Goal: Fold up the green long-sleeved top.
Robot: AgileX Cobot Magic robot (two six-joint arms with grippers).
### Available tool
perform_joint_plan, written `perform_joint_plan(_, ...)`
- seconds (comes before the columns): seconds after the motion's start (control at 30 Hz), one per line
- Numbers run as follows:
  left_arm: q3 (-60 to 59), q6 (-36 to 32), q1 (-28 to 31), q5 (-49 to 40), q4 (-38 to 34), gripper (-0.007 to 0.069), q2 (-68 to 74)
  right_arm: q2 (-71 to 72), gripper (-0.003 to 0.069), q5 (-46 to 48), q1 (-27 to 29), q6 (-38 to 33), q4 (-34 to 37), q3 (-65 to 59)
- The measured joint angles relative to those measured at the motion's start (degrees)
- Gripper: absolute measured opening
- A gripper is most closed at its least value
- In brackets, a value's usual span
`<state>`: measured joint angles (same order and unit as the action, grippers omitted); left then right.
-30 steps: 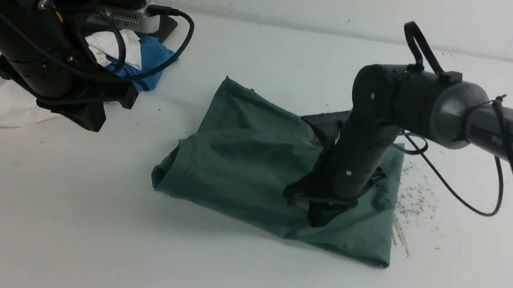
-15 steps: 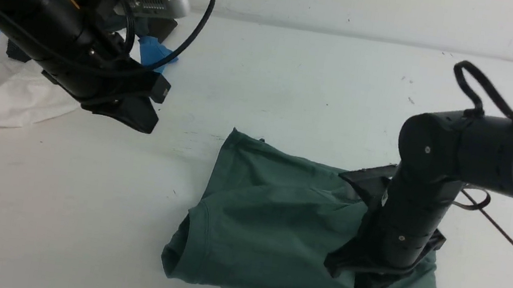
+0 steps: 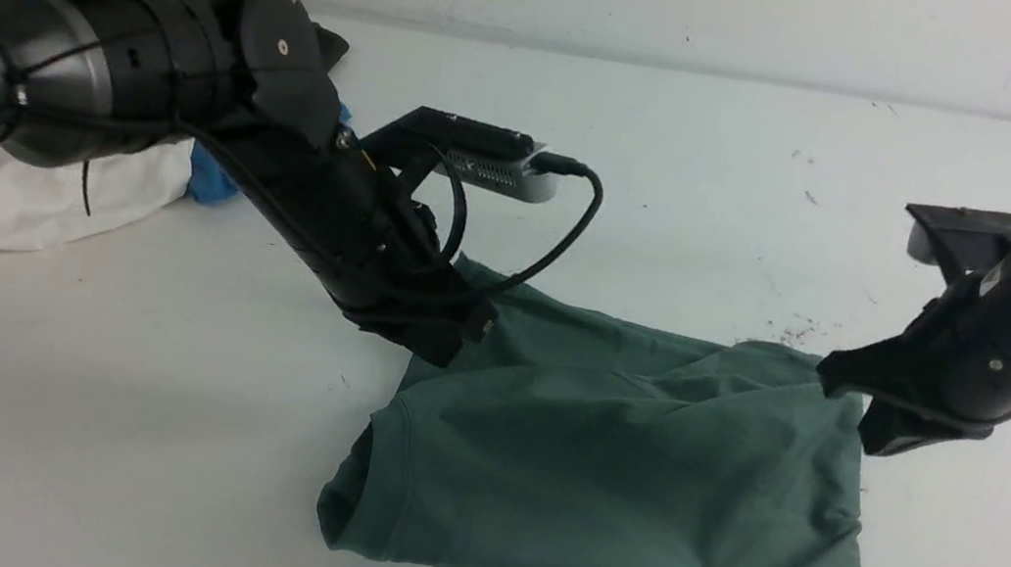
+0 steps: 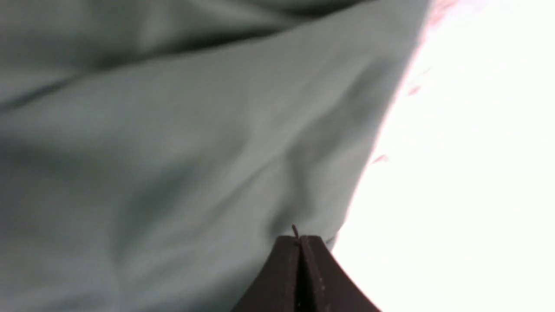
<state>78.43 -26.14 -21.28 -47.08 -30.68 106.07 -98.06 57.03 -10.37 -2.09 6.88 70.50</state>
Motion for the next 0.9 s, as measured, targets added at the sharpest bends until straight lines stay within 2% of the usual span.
perform_joint_plan(0.13, 0.3, -3.9, 0.0, 5.3, -4.0, -0.0004, 2.7, -2.2, -0.0013, -3.6, 0.5, -1.5, 1.6, 0.7)
perform_joint_plan(0.33, 5.6, -5.3, 0.5, 10.6, -6.3, -0.0004, 8.1, -10.0, -0.0013, -3.3, 0.5, -5.5, 5.7, 6.4)
perform_joint_plan(0.6, 13.3, -5.0, 2.4, 11.2, -6.6, -0.0004, 16.7, -11.2, -0.0013, -2.4, 0.5, -11.4, 10.2, 8.5)
perform_joint_plan(0.9, 14.4, -3.5, 8.6, 10.7, -7.7, -0.0004, 20.4, -11.2, -0.0013, -2.2, 0.5, -12.4, 10.3, 8.5)
